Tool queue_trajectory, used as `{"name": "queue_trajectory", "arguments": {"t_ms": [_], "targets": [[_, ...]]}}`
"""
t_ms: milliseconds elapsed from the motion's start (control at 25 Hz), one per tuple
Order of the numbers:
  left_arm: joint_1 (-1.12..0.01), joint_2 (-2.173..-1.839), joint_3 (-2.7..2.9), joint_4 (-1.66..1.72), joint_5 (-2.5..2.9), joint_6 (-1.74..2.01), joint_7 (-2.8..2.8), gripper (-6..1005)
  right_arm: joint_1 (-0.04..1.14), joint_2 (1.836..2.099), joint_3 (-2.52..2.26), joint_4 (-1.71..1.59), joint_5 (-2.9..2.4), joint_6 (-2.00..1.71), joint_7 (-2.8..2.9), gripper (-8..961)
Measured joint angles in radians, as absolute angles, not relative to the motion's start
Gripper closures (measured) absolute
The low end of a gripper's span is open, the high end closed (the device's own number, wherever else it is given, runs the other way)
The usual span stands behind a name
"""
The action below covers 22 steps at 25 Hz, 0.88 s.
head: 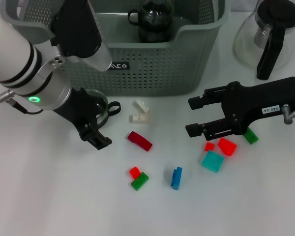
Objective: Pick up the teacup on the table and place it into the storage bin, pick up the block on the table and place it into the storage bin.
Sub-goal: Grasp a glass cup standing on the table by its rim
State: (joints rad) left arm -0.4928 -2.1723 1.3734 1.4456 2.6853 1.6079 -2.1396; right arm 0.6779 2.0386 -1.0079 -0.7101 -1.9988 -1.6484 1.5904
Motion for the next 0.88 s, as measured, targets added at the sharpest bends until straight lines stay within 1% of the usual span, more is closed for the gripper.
{"name": "queue_trajectory", "arguments": {"t_ms": [400,880], "targets": [[-0.496,-2.167,1.362,1.442,2.696,1.592,-2.14,179,0.673,2.039,-1.001,-0.71,-1.999,-1.645,1.591,159],[-0.498,-2.171,1.381,1.392,2.742,1.525,-2.157,188,0.67,2.041,-1.008,-0.704,-1.999,-1.621,1.586,159]]}}
